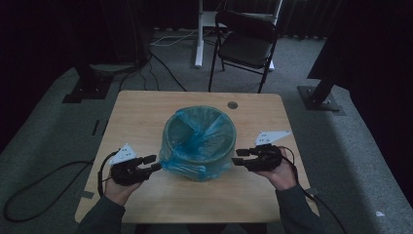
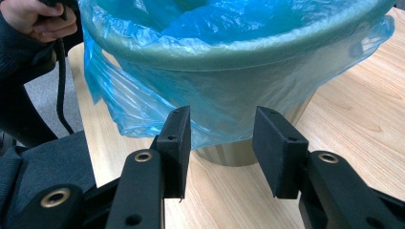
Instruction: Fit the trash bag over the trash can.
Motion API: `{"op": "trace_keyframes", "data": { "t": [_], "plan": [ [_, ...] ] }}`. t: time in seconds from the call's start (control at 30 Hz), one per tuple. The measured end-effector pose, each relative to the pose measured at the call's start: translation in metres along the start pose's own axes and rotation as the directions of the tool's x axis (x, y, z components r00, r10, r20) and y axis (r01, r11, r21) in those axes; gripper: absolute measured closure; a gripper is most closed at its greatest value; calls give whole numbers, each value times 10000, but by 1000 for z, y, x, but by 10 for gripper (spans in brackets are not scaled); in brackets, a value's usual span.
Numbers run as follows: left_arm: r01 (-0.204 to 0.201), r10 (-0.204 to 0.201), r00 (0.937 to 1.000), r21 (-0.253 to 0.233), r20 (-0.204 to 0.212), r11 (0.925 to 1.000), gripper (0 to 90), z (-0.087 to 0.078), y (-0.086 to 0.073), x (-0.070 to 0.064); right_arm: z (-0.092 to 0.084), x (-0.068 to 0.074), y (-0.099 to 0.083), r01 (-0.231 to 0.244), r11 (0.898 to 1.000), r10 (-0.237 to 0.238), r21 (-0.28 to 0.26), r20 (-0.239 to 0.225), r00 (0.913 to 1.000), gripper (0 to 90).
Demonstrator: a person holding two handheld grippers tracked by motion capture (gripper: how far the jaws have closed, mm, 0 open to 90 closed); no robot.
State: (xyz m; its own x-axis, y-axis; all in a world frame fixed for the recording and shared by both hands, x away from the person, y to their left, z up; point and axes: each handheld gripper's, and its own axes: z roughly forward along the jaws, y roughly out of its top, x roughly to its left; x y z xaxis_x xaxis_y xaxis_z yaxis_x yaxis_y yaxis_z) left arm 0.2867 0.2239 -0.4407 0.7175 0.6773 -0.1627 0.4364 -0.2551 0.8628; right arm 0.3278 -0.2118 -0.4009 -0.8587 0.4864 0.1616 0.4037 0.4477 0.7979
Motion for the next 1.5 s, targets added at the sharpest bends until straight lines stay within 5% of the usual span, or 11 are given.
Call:
{"op": "trace_keyframes", "data": {
  "t": [0.37, 0.9, 1.5],
  "plan": [
    [-652, 728, 9913, -719, 1093, 9953, 462, -9, 11, -15, 0, 1, 3, 73, 9999, -74, -99, -14, 10000, 558],
    [-1338, 1494, 9811, -1268, 1232, 9829, 521, -7, 69, -19, 0, -3, 5, -2, 9996, 9, -286, 244, 9997, 500],
    [-1078, 1221, 9772, -890, 1738, 9902, 540, 25, 120, -10, 4, -11, 4, -44, 9992, 77, -409, 821, 9966, 457]
  ]
}}
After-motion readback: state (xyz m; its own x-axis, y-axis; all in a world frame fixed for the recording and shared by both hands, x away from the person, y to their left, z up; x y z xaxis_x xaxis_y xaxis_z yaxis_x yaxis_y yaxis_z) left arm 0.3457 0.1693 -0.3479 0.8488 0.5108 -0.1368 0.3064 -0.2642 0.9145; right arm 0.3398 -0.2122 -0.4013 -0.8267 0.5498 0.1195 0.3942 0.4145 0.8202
